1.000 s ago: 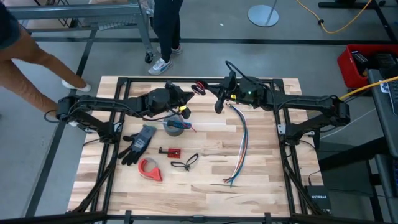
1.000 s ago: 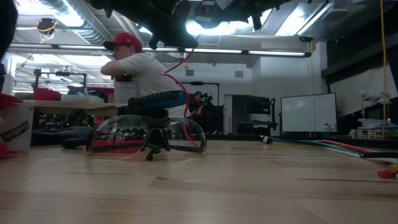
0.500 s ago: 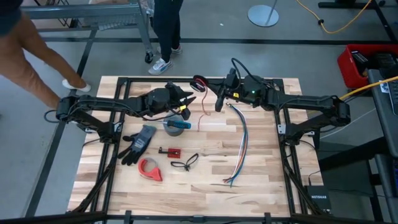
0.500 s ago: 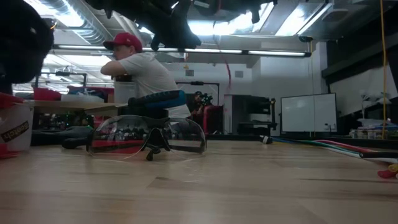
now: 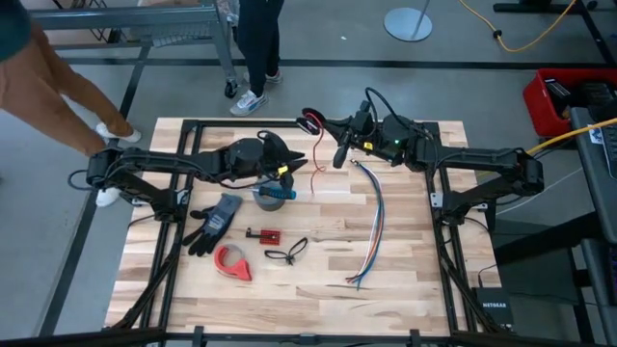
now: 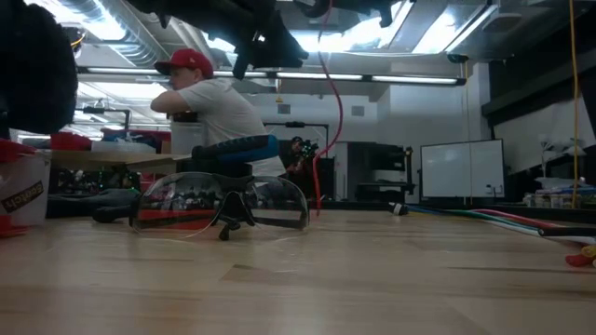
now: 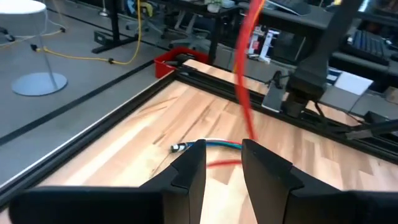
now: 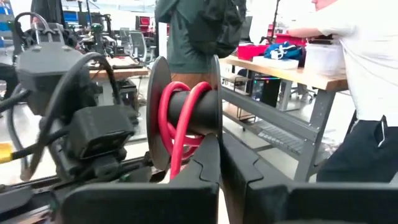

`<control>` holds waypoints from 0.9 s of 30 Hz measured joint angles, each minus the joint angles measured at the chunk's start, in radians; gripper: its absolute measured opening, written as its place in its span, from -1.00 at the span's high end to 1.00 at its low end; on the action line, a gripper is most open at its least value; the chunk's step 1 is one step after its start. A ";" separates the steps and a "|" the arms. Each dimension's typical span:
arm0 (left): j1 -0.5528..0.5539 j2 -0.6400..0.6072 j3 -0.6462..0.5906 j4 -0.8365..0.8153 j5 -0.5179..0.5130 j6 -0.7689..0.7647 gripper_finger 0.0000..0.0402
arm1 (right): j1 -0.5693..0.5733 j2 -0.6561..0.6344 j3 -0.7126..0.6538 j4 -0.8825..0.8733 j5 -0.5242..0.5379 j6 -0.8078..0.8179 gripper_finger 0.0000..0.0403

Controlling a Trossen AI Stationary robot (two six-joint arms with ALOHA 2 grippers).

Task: Coil cords
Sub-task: Coil the red wire into the black spool

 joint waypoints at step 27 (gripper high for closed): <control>-0.030 0.112 0.000 0.270 0.000 0.061 0.53 | 0.000 0.001 0.000 0.089 -0.100 0.003 1.00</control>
